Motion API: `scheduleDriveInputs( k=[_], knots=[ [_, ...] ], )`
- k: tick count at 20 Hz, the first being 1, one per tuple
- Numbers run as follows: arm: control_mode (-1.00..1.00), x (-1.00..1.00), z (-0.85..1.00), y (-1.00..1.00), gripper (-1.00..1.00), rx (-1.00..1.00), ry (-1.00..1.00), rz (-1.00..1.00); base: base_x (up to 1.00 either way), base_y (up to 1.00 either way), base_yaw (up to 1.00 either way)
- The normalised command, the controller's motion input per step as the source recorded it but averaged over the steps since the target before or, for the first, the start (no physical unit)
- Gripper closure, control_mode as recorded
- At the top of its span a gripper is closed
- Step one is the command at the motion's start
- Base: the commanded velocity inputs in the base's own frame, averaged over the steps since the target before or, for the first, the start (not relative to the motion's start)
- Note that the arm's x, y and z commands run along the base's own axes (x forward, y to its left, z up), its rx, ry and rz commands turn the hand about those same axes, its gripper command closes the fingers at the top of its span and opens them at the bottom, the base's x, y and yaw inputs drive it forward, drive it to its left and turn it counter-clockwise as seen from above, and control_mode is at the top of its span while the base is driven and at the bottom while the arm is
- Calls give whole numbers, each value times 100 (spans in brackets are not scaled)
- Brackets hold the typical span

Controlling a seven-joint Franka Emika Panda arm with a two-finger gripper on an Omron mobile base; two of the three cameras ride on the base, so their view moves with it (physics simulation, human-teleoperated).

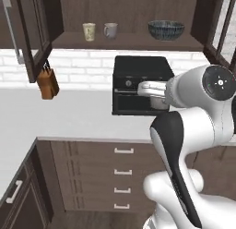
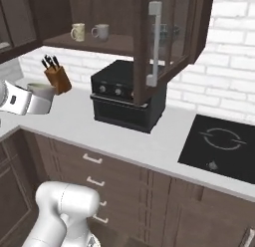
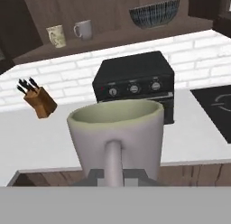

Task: Gather all objects into one cabinet and sort the glasses and bowls to opposite sides.

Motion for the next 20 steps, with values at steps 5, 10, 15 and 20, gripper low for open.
scheduleDriveInputs(
  k=[5, 10, 15, 20],
  knots=[
    [100, 0, 0, 0, 100, 0, 0, 0, 100, 26, 6],
    [100, 0, 0, 0, 100, 0, 0, 0, 100, 41, 10],
    [100, 0, 0, 0, 100, 0, 0, 0, 91, 67, 14],
    [100, 0, 0, 0, 100, 0, 0, 0, 99, 17, 8]
  ],
)
